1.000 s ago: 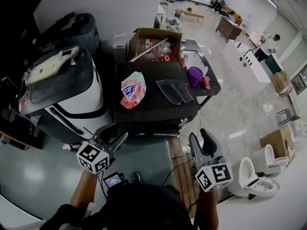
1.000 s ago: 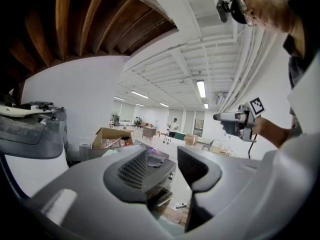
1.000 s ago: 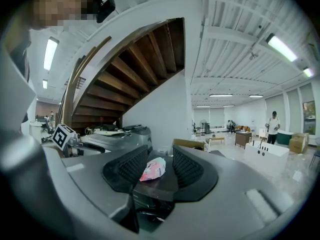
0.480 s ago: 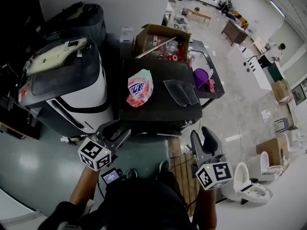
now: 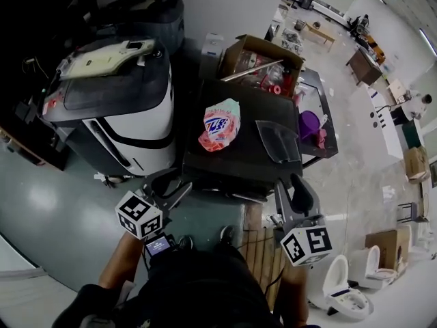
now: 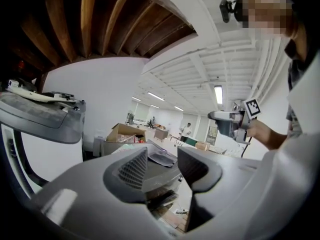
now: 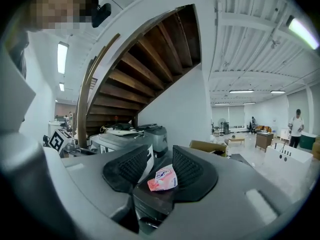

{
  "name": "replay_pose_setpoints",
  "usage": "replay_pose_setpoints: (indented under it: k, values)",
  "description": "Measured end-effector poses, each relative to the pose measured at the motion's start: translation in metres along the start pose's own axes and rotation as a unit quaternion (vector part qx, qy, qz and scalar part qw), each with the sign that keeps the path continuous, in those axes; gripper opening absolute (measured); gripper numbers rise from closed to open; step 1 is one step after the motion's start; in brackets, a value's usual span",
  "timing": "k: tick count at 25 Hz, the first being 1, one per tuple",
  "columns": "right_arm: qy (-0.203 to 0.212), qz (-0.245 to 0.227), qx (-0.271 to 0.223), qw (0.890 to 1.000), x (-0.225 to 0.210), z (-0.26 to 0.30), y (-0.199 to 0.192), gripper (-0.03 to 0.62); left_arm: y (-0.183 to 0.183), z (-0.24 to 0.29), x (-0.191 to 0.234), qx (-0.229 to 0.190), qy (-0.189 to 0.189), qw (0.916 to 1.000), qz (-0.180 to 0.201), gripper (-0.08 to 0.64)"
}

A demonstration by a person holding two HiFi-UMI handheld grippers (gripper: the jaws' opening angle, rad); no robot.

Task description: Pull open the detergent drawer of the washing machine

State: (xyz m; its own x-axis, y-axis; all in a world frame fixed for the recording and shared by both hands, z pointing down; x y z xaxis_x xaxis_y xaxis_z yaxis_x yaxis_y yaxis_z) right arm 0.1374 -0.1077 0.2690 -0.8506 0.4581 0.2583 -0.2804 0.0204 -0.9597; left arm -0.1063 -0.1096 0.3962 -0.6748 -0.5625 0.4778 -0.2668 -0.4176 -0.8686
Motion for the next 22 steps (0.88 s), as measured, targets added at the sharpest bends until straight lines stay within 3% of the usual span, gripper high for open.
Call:
replay_pose_setpoints:
  k: [13, 22]
  values:
    - [0.065, -0.002, 0.011, 0.998, -0.013, 0.037, -0.015, 0.152, -0.056, 0.03, 0.031, 0.016, 0.045, 0.9938, -0.1, 0.225]
    - [0.088, -0.004, 0.025, 0.996, -0.021, 0.05, -0.029, 0.152, -0.113, 0.061, 0.069, 0.023, 0.061, 0.9728, -0.222, 0.225]
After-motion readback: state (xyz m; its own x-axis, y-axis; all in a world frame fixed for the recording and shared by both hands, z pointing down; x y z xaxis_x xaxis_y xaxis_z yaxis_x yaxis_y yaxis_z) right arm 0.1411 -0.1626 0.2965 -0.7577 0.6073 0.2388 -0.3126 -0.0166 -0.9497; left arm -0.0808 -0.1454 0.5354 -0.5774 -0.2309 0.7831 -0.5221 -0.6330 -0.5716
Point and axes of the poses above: the fingertips, and each gripper's own axes: z forward along the fingers, x to its left, y out of its top, the point moved 1 cm from there along -z, backward along the fingers, and after that the axes turned 14 degrees about -z, right-handed, at the moved point
